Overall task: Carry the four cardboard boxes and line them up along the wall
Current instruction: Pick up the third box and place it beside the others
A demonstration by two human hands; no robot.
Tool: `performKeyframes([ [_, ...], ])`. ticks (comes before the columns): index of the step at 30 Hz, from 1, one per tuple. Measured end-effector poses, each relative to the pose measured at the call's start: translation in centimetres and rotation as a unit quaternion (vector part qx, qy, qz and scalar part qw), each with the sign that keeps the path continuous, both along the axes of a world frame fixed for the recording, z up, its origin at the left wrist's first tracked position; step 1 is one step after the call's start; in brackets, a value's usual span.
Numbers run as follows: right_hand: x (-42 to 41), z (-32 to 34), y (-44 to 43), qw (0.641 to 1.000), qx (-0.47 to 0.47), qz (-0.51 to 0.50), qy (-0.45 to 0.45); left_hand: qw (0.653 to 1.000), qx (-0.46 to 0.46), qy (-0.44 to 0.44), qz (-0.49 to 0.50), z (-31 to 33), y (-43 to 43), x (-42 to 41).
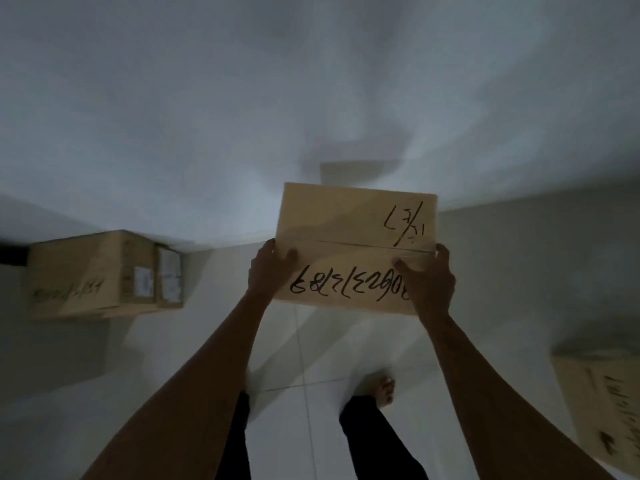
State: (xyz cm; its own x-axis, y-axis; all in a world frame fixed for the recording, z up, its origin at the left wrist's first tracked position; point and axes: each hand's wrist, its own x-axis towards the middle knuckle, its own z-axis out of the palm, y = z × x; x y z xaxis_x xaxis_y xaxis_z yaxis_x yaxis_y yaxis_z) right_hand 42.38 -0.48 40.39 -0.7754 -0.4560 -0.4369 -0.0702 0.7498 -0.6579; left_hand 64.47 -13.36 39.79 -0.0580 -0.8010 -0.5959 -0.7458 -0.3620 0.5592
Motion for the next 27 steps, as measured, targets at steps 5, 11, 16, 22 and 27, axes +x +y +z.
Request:
performKeyframes([
  [5,12.8,-7.6,-5.7,0.999,0.013,0.051,-0.009,1.0,-0.005,-0.022,0.017,-8.1,-3.4,14.4],
  [11,25.9,-21.2,-11.7,0.995,0.03,0.093,-0.025,0.999,0.028,-0.007,0.015,-21.9,-8.1,28.9],
  [16,33.7,-32.9,-16.0,0.991,0.032,0.126,-0.037,0.998,0.018,0.03,0.047,-32.6,-11.2,36.7],
  [22,38.4,-43.5,-19.8,0.983,0.023,0.175,-0.047,0.995,-0.023,0.042,0.09,-43.1,-13.7,42.2],
  [27,41.3,-45.7,-22.1,0.98,0.014,0.198,-0.012,0.979,-0.148,-0.133,-0.04,-45.0,-13.5,42.0],
])
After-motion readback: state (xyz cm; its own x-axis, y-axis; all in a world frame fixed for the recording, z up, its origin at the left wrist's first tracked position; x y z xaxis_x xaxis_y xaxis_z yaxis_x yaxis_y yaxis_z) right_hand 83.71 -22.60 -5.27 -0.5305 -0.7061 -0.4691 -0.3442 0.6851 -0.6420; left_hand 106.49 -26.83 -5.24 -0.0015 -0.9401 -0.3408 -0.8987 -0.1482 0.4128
